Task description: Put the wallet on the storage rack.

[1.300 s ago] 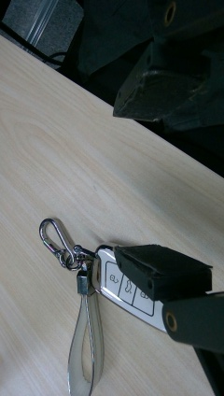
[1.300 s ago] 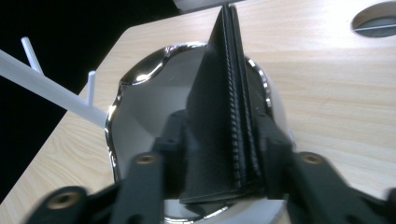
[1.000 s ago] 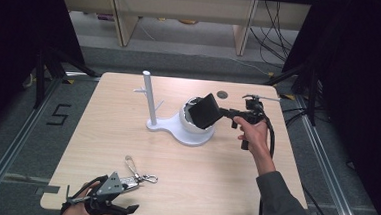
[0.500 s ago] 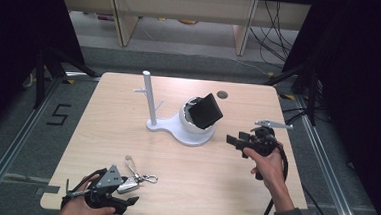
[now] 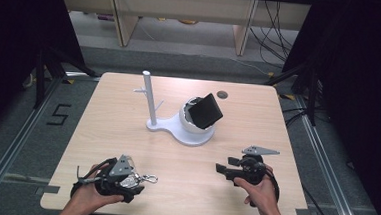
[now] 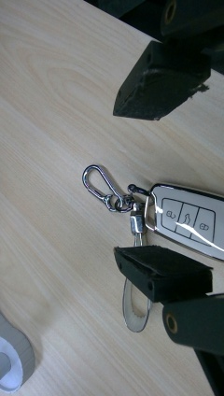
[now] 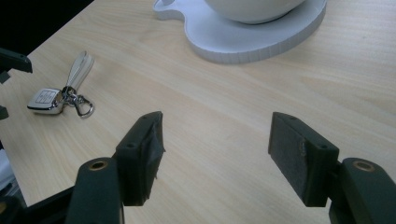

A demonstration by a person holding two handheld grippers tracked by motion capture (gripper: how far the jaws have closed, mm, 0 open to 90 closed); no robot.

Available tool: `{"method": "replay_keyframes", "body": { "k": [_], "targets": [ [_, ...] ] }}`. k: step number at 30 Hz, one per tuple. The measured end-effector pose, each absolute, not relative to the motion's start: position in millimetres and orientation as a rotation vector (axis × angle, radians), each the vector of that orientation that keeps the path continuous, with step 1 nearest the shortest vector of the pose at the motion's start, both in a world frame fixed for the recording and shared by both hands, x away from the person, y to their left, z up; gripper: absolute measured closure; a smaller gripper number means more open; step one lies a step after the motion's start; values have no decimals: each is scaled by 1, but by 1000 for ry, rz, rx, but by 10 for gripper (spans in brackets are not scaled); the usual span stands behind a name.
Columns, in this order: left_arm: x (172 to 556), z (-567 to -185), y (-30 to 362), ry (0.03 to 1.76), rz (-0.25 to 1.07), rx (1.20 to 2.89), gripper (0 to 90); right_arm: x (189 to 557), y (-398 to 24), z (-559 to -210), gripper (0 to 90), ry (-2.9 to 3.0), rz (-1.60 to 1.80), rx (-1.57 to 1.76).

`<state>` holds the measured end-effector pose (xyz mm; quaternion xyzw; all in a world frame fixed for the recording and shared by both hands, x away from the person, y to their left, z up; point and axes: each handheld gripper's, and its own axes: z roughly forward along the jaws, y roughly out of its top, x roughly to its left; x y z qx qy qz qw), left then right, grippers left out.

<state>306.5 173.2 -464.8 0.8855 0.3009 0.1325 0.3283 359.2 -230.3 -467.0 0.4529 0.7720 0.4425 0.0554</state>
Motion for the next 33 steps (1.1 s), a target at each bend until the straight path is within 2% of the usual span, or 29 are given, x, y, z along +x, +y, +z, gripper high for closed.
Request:
{"method": "replay_keyframes", "body": {
  "k": [9,33],
  "targets": [
    [314,-466,170,756,332,2350,262,340,-220,-482,356,2416,1336,1370],
    [338,-469,154,687,263,2451,212,335,-217,-489,335,2476,1301,1282]
  ]
}}
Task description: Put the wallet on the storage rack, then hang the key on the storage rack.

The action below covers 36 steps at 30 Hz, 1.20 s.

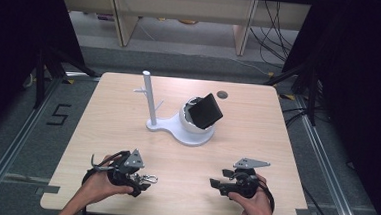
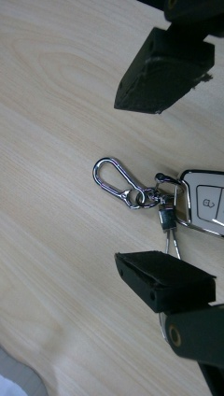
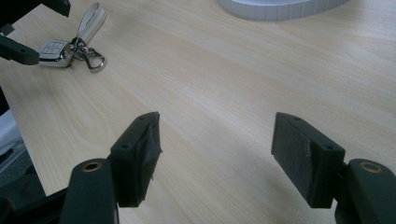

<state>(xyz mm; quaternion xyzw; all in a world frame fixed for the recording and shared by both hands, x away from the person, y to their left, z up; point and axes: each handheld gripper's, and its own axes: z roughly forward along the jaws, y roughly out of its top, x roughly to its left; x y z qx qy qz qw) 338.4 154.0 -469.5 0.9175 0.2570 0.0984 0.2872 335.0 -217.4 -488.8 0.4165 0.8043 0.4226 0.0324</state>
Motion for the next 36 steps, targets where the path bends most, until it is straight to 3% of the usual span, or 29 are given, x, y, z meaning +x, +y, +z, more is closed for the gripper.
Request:
{"method": "replay_keyframes", "body": {
  "k": [22,33,34,36],
  "targets": [
    [346,-475,140,589,279,2548,237,335,-217,-489,333,2467,1278,1288],
    [352,-483,139,513,258,2660,360,335,-216,-489,334,2478,1276,1270],
    [352,-484,139,525,254,2662,426,335,-216,-489,333,2478,1275,1270],
    [355,-486,136,466,236,2711,460,335,-216,-490,334,2487,1296,1264]
  ]
}}
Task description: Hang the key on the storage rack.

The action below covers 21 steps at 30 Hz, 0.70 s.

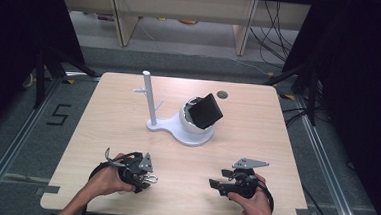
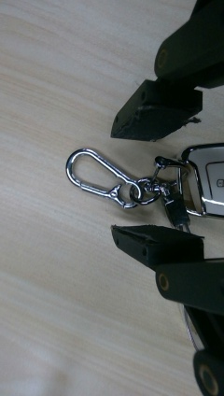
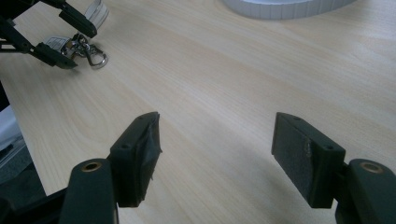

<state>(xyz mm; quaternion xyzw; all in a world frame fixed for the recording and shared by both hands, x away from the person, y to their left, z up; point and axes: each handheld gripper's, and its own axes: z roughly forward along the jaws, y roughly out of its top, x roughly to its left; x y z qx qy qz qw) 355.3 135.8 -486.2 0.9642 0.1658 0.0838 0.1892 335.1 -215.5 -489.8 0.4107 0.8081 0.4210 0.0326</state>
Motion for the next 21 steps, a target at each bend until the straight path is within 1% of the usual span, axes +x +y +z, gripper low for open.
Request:
{"method": "replay_keyframes", "body": {
  "k": [2,3,4,7,9,10,11,12,15,16,18,19,21],
  "targets": [
    [355,-487,135,476,215,2719,477,335,-215,-490,334,2481,1301,1269],
    [357,-486,134,444,215,2731,494,333,-214,-489,333,2476,1291,1278],
    [358,-485,132,448,219,2741,516,334,-214,-489,334,2476,1295,1275],
    [360,-484,130,433,199,2772,543,335,-216,-490,333,2481,1283,1239],
    [364,-483,127,428,162,2789,550,334,-214,-490,334,2484,1310,1278],
    [363,-482,124,480,106,2814,585,335,-215,-490,334,2482,1281,1244],
    [363,-482,124,480,106,2814,609,335,-215,-490,334,2482,1281,1244],
    [366,-481,122,497,51,2858,618,335,-215,-491,334,2494,1300,1243],
    [373,-480,120,479,45,2900,641,335,-215,-491,334,2480,1295,1251],
    [375,-480,118,513,47,2911,641,336,-215,-491,334,2495,1319,1240],
    [376,-480,114,501,44,2941,683,333,-213,-490,333,2488,1326,1282],
    [376,-479,110,501,42,2969,703,334,-215,-490,333,2483,1287,1248],
    [376,-479,108,505,43,2983,707,334,-215,-490,334,2487,1301,1253]
  ]
}}
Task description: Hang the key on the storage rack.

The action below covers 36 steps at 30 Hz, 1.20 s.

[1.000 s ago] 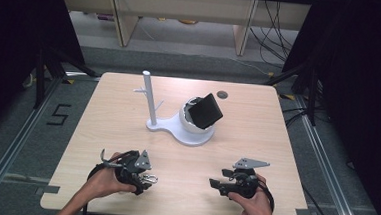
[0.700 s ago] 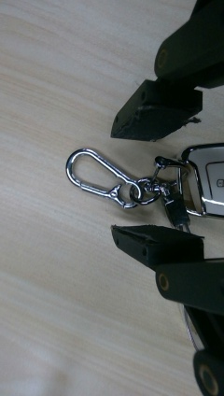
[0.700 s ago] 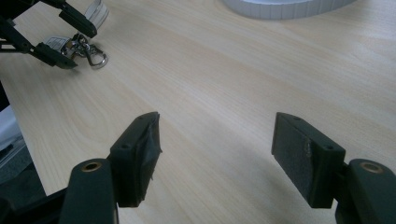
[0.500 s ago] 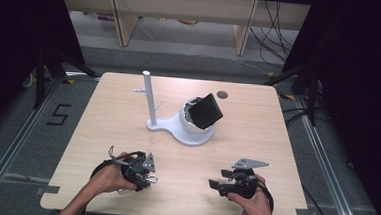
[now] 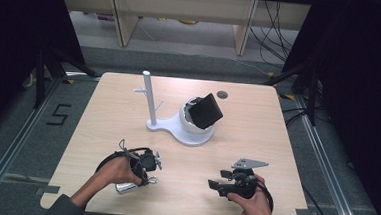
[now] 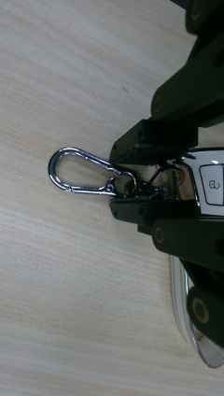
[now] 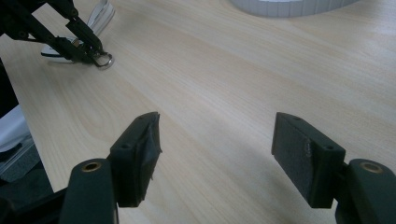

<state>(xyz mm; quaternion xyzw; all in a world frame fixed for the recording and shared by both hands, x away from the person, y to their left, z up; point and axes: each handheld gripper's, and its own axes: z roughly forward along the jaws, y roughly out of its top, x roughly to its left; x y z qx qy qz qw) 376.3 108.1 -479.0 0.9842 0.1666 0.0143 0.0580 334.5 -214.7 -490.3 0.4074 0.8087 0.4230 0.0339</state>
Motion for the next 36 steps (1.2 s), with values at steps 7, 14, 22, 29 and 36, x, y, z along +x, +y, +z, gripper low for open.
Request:
{"method": "replay_keyframes", "body": {
  "k": [7,14,22,29,36],
  "targets": [
    [381,-479,99,493,19,3054,716,333,-214,-490,333,2500,1309,1293],
    [382,-479,98,515,-8,3057,747,336,-215,-491,339,2498,1331,1240],
    [384,-479,103,455,22,3036,752,335,-215,-491,344,2498,1325,1302],
    [384,-471,111,524,-1,2987,753,336,-217,-491,347,2491,1327,1291],
    [387,-452,120,529,53,2963,753,335,-216,-491,349,2493,1338,1322]
  ]
}}
